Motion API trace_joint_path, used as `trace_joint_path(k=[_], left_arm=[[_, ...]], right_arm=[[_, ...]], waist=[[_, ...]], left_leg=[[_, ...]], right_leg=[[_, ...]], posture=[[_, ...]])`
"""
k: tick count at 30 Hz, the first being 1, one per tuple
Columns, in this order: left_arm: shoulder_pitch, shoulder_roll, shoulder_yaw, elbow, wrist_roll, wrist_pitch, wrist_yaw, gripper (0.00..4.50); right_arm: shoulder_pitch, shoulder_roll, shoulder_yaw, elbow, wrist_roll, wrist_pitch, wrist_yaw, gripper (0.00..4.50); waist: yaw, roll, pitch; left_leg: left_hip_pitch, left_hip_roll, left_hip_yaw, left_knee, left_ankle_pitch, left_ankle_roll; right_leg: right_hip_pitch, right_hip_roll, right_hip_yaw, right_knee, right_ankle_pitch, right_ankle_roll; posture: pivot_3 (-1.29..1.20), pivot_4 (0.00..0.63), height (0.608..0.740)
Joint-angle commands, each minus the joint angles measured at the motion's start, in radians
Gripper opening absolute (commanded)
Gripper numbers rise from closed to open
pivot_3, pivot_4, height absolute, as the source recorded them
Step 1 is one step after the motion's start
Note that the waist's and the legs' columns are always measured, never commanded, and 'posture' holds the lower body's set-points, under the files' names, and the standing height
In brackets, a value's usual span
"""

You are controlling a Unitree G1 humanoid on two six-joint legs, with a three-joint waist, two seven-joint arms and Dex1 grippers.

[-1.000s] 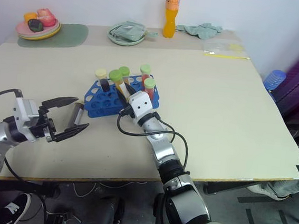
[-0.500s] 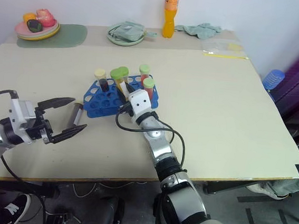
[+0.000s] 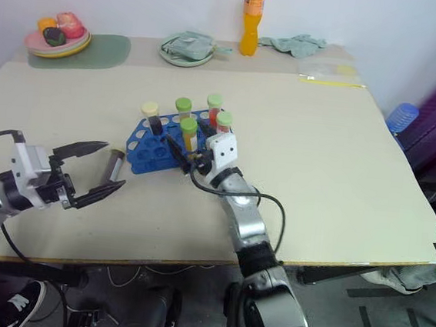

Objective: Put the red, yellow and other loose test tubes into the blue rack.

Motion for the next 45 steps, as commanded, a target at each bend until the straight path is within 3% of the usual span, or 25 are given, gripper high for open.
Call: trace_joint_path(k=[1, 4, 8, 12, 16, 18, 20, 25, 33, 40, 45], left_arm=[[-0.024, 0.005, 0.018, 0.012, -0.008, -0.012, -0.007, 4.50], [-0.043, 0.002, 0.009, 0.016, 0.015, 0.004, 0.027, 4.50], [-0.066, 0.042, 0.025, 0.030, 0.049, 0.081, 0.084, 4.50], [-0.151, 0.137, 0.040, 0.010, 0.085, 0.420, 0.282, 4.50], [-0.309, 0.179, 0.063, -0.002, -0.032, 0.768, 0.385, 4.50], [-0.409, 0.187, 0.066, 0.008, -0.131, 1.004, 0.415, 4.50], [-0.493, 0.207, 0.006, 0.047, -0.127, 1.128, 0.433, 4.50], [-0.699, 0.254, -0.203, 0.220, -0.063, 1.266, 0.395, 4.50], [-0.981, 0.311, -0.576, 0.408, -0.018, 1.455, 0.182, 4.50], [-1.081, 0.338, -0.762, 0.538, 0.059, 1.435, 0.033, 4.50], [-1.078, 0.255, -0.792, 0.676, 0.135, 1.371, 0.024, 4.50]], right_arm=[[0.098, -0.134, -0.021, -0.213, 0.053, 0.087, 0.100, 4.48], [0.174, -0.305, -0.083, -0.358, 0.089, 0.117, 0.187, 4.48], [0.171, -0.420, -0.132, -0.452, 0.148, 0.165, 0.249, 4.48], [0.140, -0.568, -0.193, -0.516, 0.258, 0.222, 0.402, 4.48], [0.085, -0.623, -0.188, -0.519, 0.332, 0.288, 0.483, 4.48], [0.061, -0.628, -0.172, -0.509, 0.343, 0.305, 0.513, 4.48], [0.032, -0.610, -0.155, -0.487, 0.337, 0.301, 0.525, 4.48], [-0.006, -0.545, -0.124, -0.475, 0.313, 0.296, 0.492, 4.48], [0.027, -0.521, -0.119, -0.485, 0.289, 0.275, 0.476, 4.48], [0.037, -0.513, -0.116, -0.494, 0.280, 0.272, 0.455, 4.48], [0.035, -0.508, -0.111, -0.490, 0.271, 0.270, 0.450, 4.48]], waist=[[0.001, 0.000, 0.000], [0.002, 0.000, 0.000], [-0.011, -0.001, 0.000], [-0.007, -0.001, 0.000], [-0.006, -0.003, 0.000], [0.000, -0.004, 0.001], [0.000, -0.005, 0.001], [-0.006, -0.005, 0.001], [-0.001, -0.006, 0.001], [-0.007, -0.006, 0.001], [-0.001, -0.006, 0.001]], left_leg=[[0.000, 0.000, 0.000, 0.000, 0.000, 0.000], [0.000, -0.001, 0.000, 0.000, 0.000, 0.000], [0.001, -0.001, 0.001, 0.001, 0.000, 0.000], [0.002, 0.001, -0.001, 0.001, 0.000, 0.000], [0.001, 0.001, -0.001, 0.002, 0.000, 0.000], [0.001, 0.000, -0.002, 0.002, 0.000, 0.000], [0.001, 0.000, -0.002, 0.002, 0.000, 0.000], [0.001, -0.001, -0.002, 0.002, 0.000, 0.000], [-0.001, -0.003, -0.001, 0.002, 0.000, 0.000], [0.000, -0.003, -0.001, 0.002, 0.000, 0.000], [0.000, -0.003, 0.000, 0.003, 0.000, 0.000]], right_leg=[[0.000, 0.000, 0.000, 0.000, 0.000, 0.000], [0.000, 0.000, 0.000, -0.001, 0.000, 0.000], [0.001, 0.004, 0.000, 0.000, 0.000, 0.000], [0.001, 0.007, 0.000, 0.001, 0.000, 0.000], [0.002, 0.006, 0.000, 0.001, 0.000, 0.000], [0.002, 0.005, -0.001, 0.001, 0.000, 0.000], [0.002, 0.005, -0.001, 0.001, 0.000, 0.000], [0.002, 0.005, -0.001, 0.001, 0.000, 0.000], [0.001, 0.004, -0.001, 0.001, -0.001, 0.001], [0.000, 0.006, -0.001, 0.002, -0.001, 0.001], [0.000, 0.005, -0.001, 0.002, -0.001, 0.001]], posture=[[0.00, 0.150, 0.740], [0.00, 0.150, 0.740], [0.00, 0.150, 0.740], [0.00, 0.150, 0.740], [0.00, 0.150, 0.740], [0.00, 0.150, 0.740], [0.00, 0.150, 0.740], [0.00, 0.150, 0.740], [0.00, 0.150, 0.740], [0.00, 0.150, 0.740], [0.00, 0.150, 0.740]])
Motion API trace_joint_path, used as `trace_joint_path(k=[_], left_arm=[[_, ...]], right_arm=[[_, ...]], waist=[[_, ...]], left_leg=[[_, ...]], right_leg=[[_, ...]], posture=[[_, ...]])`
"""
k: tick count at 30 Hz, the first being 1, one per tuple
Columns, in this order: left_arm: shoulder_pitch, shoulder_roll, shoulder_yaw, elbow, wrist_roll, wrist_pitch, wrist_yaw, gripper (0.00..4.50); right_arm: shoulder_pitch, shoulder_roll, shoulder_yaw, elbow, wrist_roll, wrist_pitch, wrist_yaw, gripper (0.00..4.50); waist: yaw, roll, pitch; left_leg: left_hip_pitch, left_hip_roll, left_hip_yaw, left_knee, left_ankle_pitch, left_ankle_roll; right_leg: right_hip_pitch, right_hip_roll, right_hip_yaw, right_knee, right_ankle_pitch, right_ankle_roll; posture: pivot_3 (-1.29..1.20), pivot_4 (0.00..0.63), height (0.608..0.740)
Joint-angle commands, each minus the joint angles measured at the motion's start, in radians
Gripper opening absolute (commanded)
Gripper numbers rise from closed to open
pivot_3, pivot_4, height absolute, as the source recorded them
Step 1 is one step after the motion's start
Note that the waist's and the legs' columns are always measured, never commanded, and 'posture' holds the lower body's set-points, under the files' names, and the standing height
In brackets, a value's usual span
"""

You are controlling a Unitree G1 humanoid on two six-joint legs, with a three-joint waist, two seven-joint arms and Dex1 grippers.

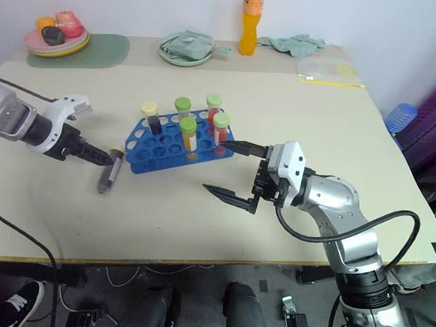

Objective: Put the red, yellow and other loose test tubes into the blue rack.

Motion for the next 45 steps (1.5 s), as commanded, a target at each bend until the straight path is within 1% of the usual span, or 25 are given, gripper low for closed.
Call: trace_joint_path(k=[1, 3, 5, 9, 12, 14, 17, 18, 19, 21, 22, 25, 27, 29, 31, 32, 33, 34, 35, 38, 40, 41, 43, 45], left_arm=[[-0.010, -0.063, -0.006, 0.087, 0.055, -0.024, 0.013, 4.50], [-0.022, -0.106, 0.016, 0.129, 0.069, -0.004, 0.035, 4.50], [-0.014, -0.131, 0.029, 0.133, 0.068, 0.030, 0.047, 4.50], [0.000, -0.144, 0.042, 0.138, 0.075, 0.059, 0.058, 4.50], [-0.002, -0.154, 0.058, 0.160, 0.087, 0.065, 0.080, 3.70], [-0.005, -0.158, 0.061, 0.164, 0.089, 0.069, 0.080, 2.75], [-0.014, -0.168, 0.079, 0.164, 0.086, 0.083, 0.080, 1.15], [-0.012, -0.165, 0.079, 0.155, 0.090, 0.077, 0.082, 0.84], [-0.012, -0.165, 0.088, 0.151, 0.089, 0.082, 0.088, 0.77], [-0.009, -0.159, 0.120, 0.142, 0.097, 0.071, 0.114, 0.77], [-0.002, -0.160, 0.157, 0.140, 0.105, 0.072, 0.151, 0.77], [0.051, -0.166, 0.311, 0.052, 0.141, 0.060, 0.305, 0.77], [0.109, -0.189, 0.462, -0.040, 0.168, 0.067, 0.421, 0.77], [0.209, -0.257, 0.646, -0.194, 0.176, -0.029, 0.536, 0.77], [0.302, -0.314, 0.745, -0.345, 0.163, -0.145, 0.577, 0.77], [0.355, -0.359, 0.794, -0.422, 0.156, -0.296, 0.588, 0.77], [0.412, -0.388, 0.816, -0.486, 0.147, -0.451, 0.563, 0.77], [0.469, -0.416, 0.832, -0.541, 0.135, -0.591, 0.527, 0.77], [0.515, -0.453, 0.853, -0.590, 0.127, -0.689, 0.524, 0.77], [0.629, -0.520, 0.855, -0.672, 0.092, -0.858, 0.478, 0.77], [0.690, -0.533, 0.814, -0.683, 0.112, -1.002, 0.431, 0.77], [0.717, -0.541, 0.784, -0.680, 0.156, -1.097, 0.435, 0.77], [0.751, -0.577, 0.727, -0.664, 0.177, -1.217, 0.418, 0.77], [0.776, -0.597, 0.667, -0.621, 0.228, -1.354, 0.406, 0.77]], right_arm=[[-0.009, 0.013, -0.001, -0.032, 0.003, -0.010, -0.009, 4.48], [-0.012, 0.014, 0.003, -0.035, 0.000, -0.010, -0.009, 4.48], [-0.011, 0.014, 0.005, -0.049, 0.004, -0.002, -0.013, 4.48], [-0.004, 0.013, 0.008, -0.054, 0.005, 0.000, -0.019, 4.48], [-0.001, 0.012, 0.009, -0.058, 0.007, 0.002, -0.021, 4.50], [-0.003, 0.014, 0.011, -0.056, 0.008, 0.005, -0.023, 4.50], [-0.002, 0.014, 0.014, -0.052, 0.001, 0.001, -0.023, 4.50], [-0.001, 0.014, 0.015, -0.051, -0.001, -0.001, -0.024, 4.50], [0.000, 0.014, 0.015, -0.051, -0.002, -0.002, -0.024, 4.50], [0.004, 0.014, 0.015, -0.049, -0.008, -0.005, -0.024, 4.50], [0.008, 0.012, 0.014, -0.049, -0.010, -0.006, -0.024, 4.50], [0.020, 0.008, 0.005, -0.053, -0.015, -0.009, -0.029, 4.50], [0.029, 0.005, 0.001, -0.053, -0.019, -0.013, -0.029, 4.50], [0.039, 0.003, -0.002, -0.054, -0.025, -0.024, -0.030, 4.50], [0.046, 0.004, -0.010, -0.055, -0.026, -0.026, -0.037, 4.50], [0.049, 0.005, -0.014, -0.056, -0.025, -0.027, -0.041, 4.50], [0.051, 0.006, -0.017, -0.058, -0.025, -0.026, -0.044, 4.50], [0.054, 0.006, -0.019, -0.061, -0.023, -0.025, -0.046, 4.50], [0.057, 0.006, -0.021, -0.063, -0.021, -0.022, -0.049, 4.50], [0.064, 0.000, -0.019, -0.065, -0.033, -0.030, -0.048, 4.50], [0.063, -0.002, -0.022, -0.061, -0.036, -0.032, -0.050, 4.50], [0.061, -0.002, -0.024, -0.059, -0.044, -0.039, -0.056, 4.50], [0.054, -0.001, -0.033, -0.056, -0.042, -0.030, -0.069, 4.50], [0.050, -0.002, -0.038, -0.053, -0.046, -0.031, -0.075, 4.50]], waist=[[0.004, 0.000, 0.000], [0.009, -0.001, 0.000], [0.016, -0.001, 0.000], [0.018, -0.001, 0.000], [0.018, -0.001, 0.000], [0.019, -0.001, 0.000], [0.017, -0.001, 0.000], [0.017, -0.001, 0.000], [0.017, -0.001, 0.000], [0.017, -0.001, 0.000], [0.017, -0.001, 0.000], [0.018, -0.001, 0.000], [0.018, -0.001, 0.000], [0.021, -0.001, 0.000], [0.025, -0.001, 0.000], [0.025, -0.001, 0.000], [0.027, -0.001, 0.000], [0.029, -0.002, -0.001], [0.030, -0.002, -0.001], [0.029, -0.002, -0.001], [0.028, -0.002, -0.001], [0.027, -0.002, -0.001], [0.029, -0.002, -0.001], [0.030, -0.002, -0.001]], left_leg=[[0.000, 0.000, 0.000, 0.000, 0.000, 0.000], [-0.001, 0.000, 0.000, 0.001, 0.000, 0.000], [-0.001, 0.000, 0.000, 0.001, 0.000, 0.000], [0.000, 0.000, 0.000, 0.001, 0.000, 0.000], [0.000, 0.000, -0.001, 0.001, 0.000, 0.000], [0.000, 0.000, -0.001, 0.001, 0.000, 0.000], [0.000, 0.000, -0.001, 0.001, 0.000, 0.000], [0.000, 0.000, -0.001, 0.001, 0.000, 0.000], [0.000, 0.000, -0.001, 0.001, 0.000, 0.000], [0.000, 0.000, -0.001, 0.001, 0.000, 0.000], [0.000, 0.000, -0.001, 0.001, 0.000, 0.000], [0.000, 0.000, -0.001, 0.001, 0.000, 0.000], [0.000, 0.000, -0.001, 0.001, 0.000, 0.000], [-0.001, 0.001, -0.001, 0.001, 0.000, 0.000], [-0.001, 0.002, -0.001, 0.001, 0.001, -0.001], [-0.001, 0.002, -0.001, 0.002, 0.001, -0.002], [-0.001, 0.001, -0.001, 0.001, 0.002, -0.004], [-0.001, 0.001, 0.000, 0.001, 0.002, -0.004], [-0.001, 0.001, 0.000, 0.001, 0.003, -0.005], [-0.001, 0.000, 0.000, 0.001, 0.003, -0.006], [0.000, -0.001, 0.000, 0.000, 0.003, -0.006], [0.000, -0.001, 0.000, 0.000, 0.003, -0.006], [0.001, -0.001, 0.000, 0.000, 0.003, -0.006], [0.001, -0.001, 0.000, 0.001, 0.003, -0.006]], right_leg=[[0.000, 0.000, 0.000, 0.000, 0.000, 0.000], [0.000, 0.000, 0.000, 0.000, 0.000, 0.000], [0.000, 0.000, 0.000, 0.000, 0.000, 0.000], [0.000, 0.000, 0.000, 0.000, 0.000, 0.000], [0.000, 0.000, 0.000, 0.001, 0.000, 0.000], [0.000, 0.000, 0.000, 0.001, 0.000, 0.000], [0.000, 0.000, 0.000, 0.001, 0.000, 0.000], [0.000, 0.000, 0.000, 0.001, 0.000, 0.000], [0.000, 0.000, 0.000, 0.001, 0.000, 0.000], [0.000, 0.000, 0.000, 0.002, 0.000, 0.000], [0.000, 0.000, 0.000, 0.001, 0.000, 0.000], [0.000, 0.000, 0.000, 0.001, 0.000, 0.000], [-0.001, -0.001, 0.001, 0.002, 0.000, 0.000], [-0.002, -0.002, 0.001, 0.002, 0.000, 0.000], [-0.002, -0.004, 0.001, 0.003, 0.000, 0.000], [-0.002, -0.004, 0.001, 0.004, 0.000, 0.000], [-0.002, -0.005, 0.001, 0.004, 0.000, 0.000], [-0.002, -0.007, 0.001, 0.004, 0.000, 0.000], [-0.002, -0.009, 0.001, 0.003, 0.000, 0.000], [-0.002, -0.012, 0.000, 0.002, 0.001, 0.001], [-0.001, -0.012, 0.000, 0.002, 0.001, 0.001], [0.000, -0.012, 0.000, 0.002, 0.001, 0.001], [0.000, -0.010, 0.000, 0.002, 0.001, 0.001], [0.001, -0.010, 0.000, 0.002, 0.001, 0.001]], posture=[[0.00, 0.150, 0.740], [0.00, 0.150, 0.740], [0.00, 0.150, 0.740], [0.00, 0.150, 0.740], [0.00, 0.150, 0.740], [0.00, 0.150, 0.740], [0.00, 0.150, 0.740], [0.00, 0.150, 0.740], [0.00, 0.150, 0.740], [0.00, 0.150, 0.740], [0.00, 0.150, 0.740], [0.00, 0.150, 0.740], [0.00, 0.150, 0.740], [0.00, 0.150, 0.740], [0.00, 0.150, 0.740], [0.00, 0.150, 0.740], [0.00, 0.150, 0.740], [0.00, 0.150, 0.740], [0.00, 0.150, 0.740], [0.00, 0.150, 0.740], [0.00, 0.150, 0.740], [0.00, 0.150, 0.740], [0.00, 0.150, 0.740], [0.00, 0.150, 0.740]])
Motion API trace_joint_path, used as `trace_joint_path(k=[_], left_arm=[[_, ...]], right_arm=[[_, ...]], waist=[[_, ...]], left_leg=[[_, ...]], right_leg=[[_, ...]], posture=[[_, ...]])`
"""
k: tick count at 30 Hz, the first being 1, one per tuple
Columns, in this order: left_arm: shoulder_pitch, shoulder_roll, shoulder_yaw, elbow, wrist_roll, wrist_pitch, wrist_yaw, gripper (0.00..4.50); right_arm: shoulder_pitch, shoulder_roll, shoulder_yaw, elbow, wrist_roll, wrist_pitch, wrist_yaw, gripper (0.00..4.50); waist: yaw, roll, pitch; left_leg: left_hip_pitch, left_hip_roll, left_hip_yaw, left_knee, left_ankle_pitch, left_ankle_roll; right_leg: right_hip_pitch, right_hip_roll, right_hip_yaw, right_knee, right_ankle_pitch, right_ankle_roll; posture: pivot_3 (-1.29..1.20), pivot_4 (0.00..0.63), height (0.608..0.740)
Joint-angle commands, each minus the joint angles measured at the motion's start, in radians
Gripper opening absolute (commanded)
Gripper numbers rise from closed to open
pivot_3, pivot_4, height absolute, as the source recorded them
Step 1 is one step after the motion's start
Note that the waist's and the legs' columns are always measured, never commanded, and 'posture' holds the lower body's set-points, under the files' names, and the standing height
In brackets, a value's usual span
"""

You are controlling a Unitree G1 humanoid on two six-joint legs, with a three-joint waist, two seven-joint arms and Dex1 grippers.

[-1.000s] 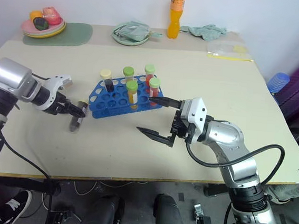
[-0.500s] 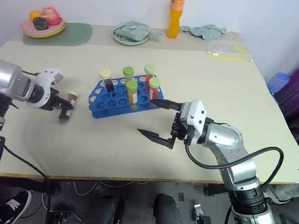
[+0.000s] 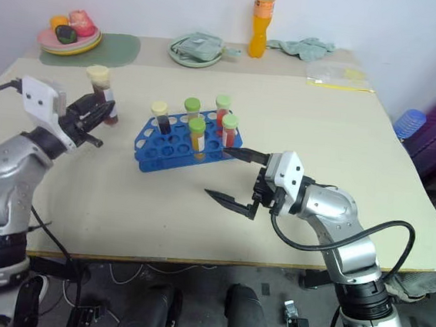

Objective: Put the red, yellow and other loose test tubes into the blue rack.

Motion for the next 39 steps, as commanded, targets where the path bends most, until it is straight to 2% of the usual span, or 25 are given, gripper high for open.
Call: trace_joint_path(k=[1, 6, 13, 22, 27, 30, 33, 39], left_arm=[[0.020, -0.026, -0.089, 0.051, 0.089, -0.261, -0.009, 0.77], [-0.005, -0.100, -0.198, 0.202, 0.206, -0.492, 0.054, 0.77], [-0.020, -0.117, -0.235, 0.342, 0.234, -0.573, 0.088, 0.77], [0.000, -0.154, -0.271, 0.331, 0.160, -0.502, 0.056, 0.77], [-0.001, -0.189, -0.232, 0.336, 0.096, -0.428, 0.085, 0.77], [-0.010, -0.186, -0.227, 0.355, 0.106, -0.428, 0.101, 0.77], [-0.005, -0.195, -0.212, 0.349, 0.035, -0.376, 0.073, 0.77], [-0.004, -0.176, -0.171, 0.298, -0.074, -0.328, 0.017, 3.68]], right_arm=[[-0.013, -0.006, -0.030, -0.026, -0.001, -0.016, -0.015, 4.50], [-0.016, -0.009, -0.036, -0.035, -0.007, -0.009, -0.034, 4.50], [-0.021, -0.015, -0.045, -0.047, -0.005, 0.002, -0.056, 4.50], [-0.025, -0.016, -0.040, -0.052, -0.013, -0.003, -0.065, 4.50], [-0.037, -0.016, -0.043, -0.040, -0.020, -0.007, -0.066, 4.50], [-0.042, -0.017, -0.042, -0.032, -0.027, -0.011, -0.064, 4.50], [-0.048, -0.014, -0.041, -0.023, -0.032, -0.015, -0.062, 4.50], [-0.059, -0.011, -0.039, -0.007, -0.036, -0.021, -0.058, 4.50]], waist=[[0.000, 0.000, 0.000], [-0.001, 0.000, 0.000], [-0.004, 0.000, 0.000], [-0.002, 0.000, -0.001], [-0.002, 0.001, -0.001], [-0.002, 0.001, -0.001], [-0.002, 0.001, -0.001], [-0.003, 0.001, -0.001]], left_leg=[[0.000, 0.000, 0.000, 0.000, 0.000, 0.000], [0.000, -0.001, 0.000, 0.000, 0.000, 0.001], [0.001, -0.001, 0.000, 0.000, -0.001, 0.001], [0.001, 0.000, 0.000, 0.000, -0.001, 0.001], [0.002, 0.000, -0.001, 0.000, -0.001, 0.001], [0.002, 0.000, -0.001, 0.000, -0.001, 0.001], [0.002, 0.000, -0.001, 0.000, -0.001, 0.001], [0.002, 0.000, -0.001, 0.000, -0.001, 0.001]], right_leg=[[0.001, 0.000, 0.000, -0.001, 0.000, 0.001], [0.001, 0.001, 0.000, -0.002, 0.001, 0.002], [0.001, 0.004, 0.000, -0.002, 0.001, 0.002], [0.002, 0.004, 0.000, -0.002, 0.001, 0.002], [0.003, 0.004, 0.000, -0.002, 0.001, 0.002], [0.003, 0.005, 0.000, -0.002, 0.001, 0.002], [0.003, 0.005, 0.000, -0.002, 0.001, 0.002], [0.003, 0.005, 0.000, -0.002, 0.001, 0.002]], posture=[[0.00, 0.150, 0.740], [0.00, 0.150, 0.740], [0.00, 0.150, 0.740], [0.00, 0.150, 0.740], [0.00, 0.150, 0.740], [0.00, 0.150, 0.740], [0.00, 0.150, 0.740], [0.00, 0.150, 0.740]])
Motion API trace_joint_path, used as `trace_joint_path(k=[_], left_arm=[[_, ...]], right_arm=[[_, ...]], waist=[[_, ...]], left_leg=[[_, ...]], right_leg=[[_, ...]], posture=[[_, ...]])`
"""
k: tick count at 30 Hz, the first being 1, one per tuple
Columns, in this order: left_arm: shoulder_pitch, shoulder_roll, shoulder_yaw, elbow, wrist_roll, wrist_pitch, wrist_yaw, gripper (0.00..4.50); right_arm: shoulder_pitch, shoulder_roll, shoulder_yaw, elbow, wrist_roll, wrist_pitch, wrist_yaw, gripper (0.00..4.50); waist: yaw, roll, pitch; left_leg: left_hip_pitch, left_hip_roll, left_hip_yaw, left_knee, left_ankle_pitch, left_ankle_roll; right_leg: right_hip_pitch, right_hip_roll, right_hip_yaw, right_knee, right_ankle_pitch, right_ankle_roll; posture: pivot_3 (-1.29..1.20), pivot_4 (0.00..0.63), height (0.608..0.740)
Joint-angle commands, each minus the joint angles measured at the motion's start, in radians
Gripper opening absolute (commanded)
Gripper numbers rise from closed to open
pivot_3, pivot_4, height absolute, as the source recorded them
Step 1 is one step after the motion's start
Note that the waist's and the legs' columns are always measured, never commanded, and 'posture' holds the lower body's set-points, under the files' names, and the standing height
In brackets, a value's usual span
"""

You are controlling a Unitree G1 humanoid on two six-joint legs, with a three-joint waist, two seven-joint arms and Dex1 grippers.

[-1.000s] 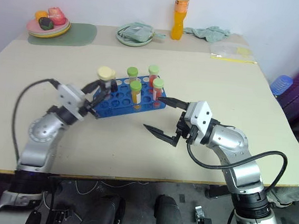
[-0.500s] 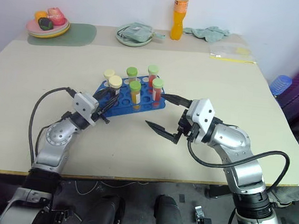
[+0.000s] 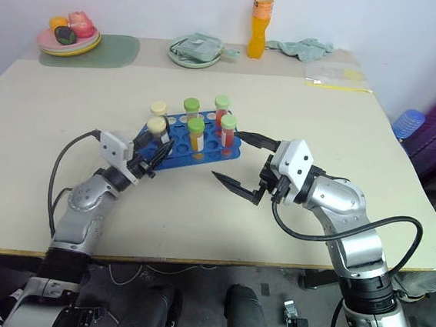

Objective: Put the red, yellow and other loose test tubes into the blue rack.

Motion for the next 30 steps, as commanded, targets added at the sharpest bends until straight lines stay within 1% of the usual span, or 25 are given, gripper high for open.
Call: trace_joint_path(k=[1, 2, 4, 6, 8, 10, 13, 15, 17, 19, 22, 25, 28, 30], left_arm=[[-0.004, 0.040, 0.037, -0.063, -0.043, 0.017, -0.031, 4.29], [-0.004, 0.063, 0.040, -0.070, -0.043, 0.015, -0.050, 4.46], [-0.013, 0.120, 0.063, -0.087, -0.092, 0.058, -0.109, 4.46], [-0.022, 0.202, 0.074, -0.087, -0.144, 0.109, -0.211, 4.46], [-0.042, 0.326, 0.087, -0.051, -0.188, 0.183, -0.350, 4.46], [-0.053, 0.412, 0.110, -0.050, -0.250, 0.264, -0.438, 4.46], [-0.015, 0.491, 0.129, -0.091, -0.280, 0.293, -0.528, 4.46], [0.011, 0.510, 0.144, -0.116, -0.280, 0.285, -0.549, 4.46], [0.080, 0.554, 0.173, -0.143, -0.275, 0.267, -0.603, 4.46], [0.124, 0.576, 0.208, -0.163, -0.278, 0.231, -0.636, 4.46], [0.138, 0.572, 0.222, -0.181, -0.241, 0.153, -0.632, 4.46], [0.135, 0.558, 0.210, -0.199, -0.231, 0.152, -0.606, 4.46], [0.143, 0.549, 0.186, -0.220, -0.239, 0.159, -0.620, 4.46], [0.131, 0.557, 0.187, -0.203, -0.260, 0.181, -0.645, 4.46]], right_arm=[[-0.014, -0.003, -0.019, 0.000, 0.000, -0.028, 0.007, 4.50], [-0.010, -0.006, -0.021, 0.005, -0.002, -0.033, 0.010, 4.50], [-0.004, -0.012, -0.024, 0.011, -0.006, -0.037, 0.013, 4.50], [-0.001, -0.018, -0.028, 0.015, -0.005, -0.040, 0.019, 4.50], [-0.011, -0.028, -0.023, 0.039, -0.023, -0.050, 0.026, 4.50], [-0.020, -0.032, -0.033, 0.068, -0.012, -0.039, 0.034, 4.50], [-0.012, -0.056, -0.057, 0.103, 0.003, -0.043, 0.061, 4.50], [-0.001, -0.073, -0.077, 0.113, 0.021, -0.027, 0.074, 4.50], [0.034, -0.118, -0.082, 0.091, 0.007, -0.032, 0.107, 4.50], [0.056, -0.139, -0.099, 0.066, 0.021, -0.003, 0.099, 4.50], [0.089, -0.170, -0.137, 0.075, 0.017, -0.022, 0.108, 4.50], [0.103, -0.227, -0.190, 0.150, 0.009, -0.083, 0.171, 4.50], [0.071, -0.266, -0.228, 0.211, 0.036, -0.062, 0.195, 4.50], [0.062, -0.262, -0.226, 0.184, 0.038, -0.039, 0.176, 4.50]], waist=[[-0.001, 0.000, 0.000], [-0.001, 0.000, 0.000], [-0.004, 0.000, 0.000], [-0.005, 0.000, 0.000], [-0.004, 0.000, 0.000], [-0.004, 0.000, 0.000], [-0.003, 0.000, 0.001], [-0.002, 0.000, 0.001], [-0.002, 0.000, 0.001], [-0.002, 0.000, 0.001], [-0.002, 0.000, 0.001], [0.002, 0.000, 0.001], [-0.001, 0.000, 0.001], [-0.004, 0.000, 0.001]], left_leg=[[0.000, 0.000, 0.000, 0.000, 0.000, 0.000], [0.000, 0.000, 0.000, 0.000, 0.000, 0.000], [0.000, 0.000, 0.000, 0.000, 0.000, 0.000], [0.000, 0.001, 0.000, 0.000, 0.000, 0.000], [0.000, 0.001, 0.000, 0.000, 0.000, 0.000], [0.000, 0.001, 0.001, 0.000, 0.000, 0.000], [0.000, 0.001, 0.001, 0.000, 0.000, 0.001], [-0.001, 0.001, 0.001, 0.000, -0.001, 0.001], [-0.001, 0.002, 0.000, -0.001, -0.001, 0.002], [-0.001, 0.002, 0.000, -0.001, -0.002, 0.003], [-0.001, 0.003, 0.001, -0.001, -0.002, 0.003], [-0.001, 0.003, 0.001, -0.001, -0.002, 0.003], [0.000, 0.002, 0.003, 0.000, -0.002, 0.003], [0.000, 0.002, 0.003, -0.001, -0.002, 0.003]], right_leg=[[0.000, 0.000, 0.000, 0.000, 0.000, 0.000], [0.000, 0.000, 0.000, 0.000, 0.000, 0.000], [0.000, 0.001, 0.000, 0.000, 0.000, 0.000], [0.000, 0.002, 0.000, 0.000, 0.000, 0.000], [0.000, 0.002, 0.000, 0.000, 0.000, 0.000], [0.000, 0.003, 0.000, 0.000, 0.000, 0.000], [0.000, 0.002, 0.000, -0.001, 0.000, -0.001], [0.000, 0.002, 0.000, -0.002, 0.000, 0.000], [0.000, 0.001, 0.000, -0.002, 0.000, 0.000], [0.000, 0.001, 0.000, -0.003, 0.000, 0.000], [0.000, 0.002, 0.000, -0.003, 0.000, -0.001], [0.001, 0.001, 0.000, -0.003, 0.000, -0.001], [0.001, 0.001, 0.000, -0.003, 0.000, -0.001], [0.001, 0.002, 0.000, -0.003, 0.000, -0.001]], posture=[[0.00, 0.150, 0.740], [0.00, 0.150, 0.740], [0.00, 0.150, 0.740], [0.00, 0.150, 0.740], [0.00, 0.150, 0.740], [0.00, 0.150, 0.740], [0.00, 0.150, 0.740], [0.00, 0.150, 0.740], [0.00, 0.150, 0.740], [0.00, 0.150, 0.740], [0.00, 0.150, 0.740], [0.00, 0.150, 0.740], [0.00, 0.150, 0.740], [0.00, 0.150, 0.740]])
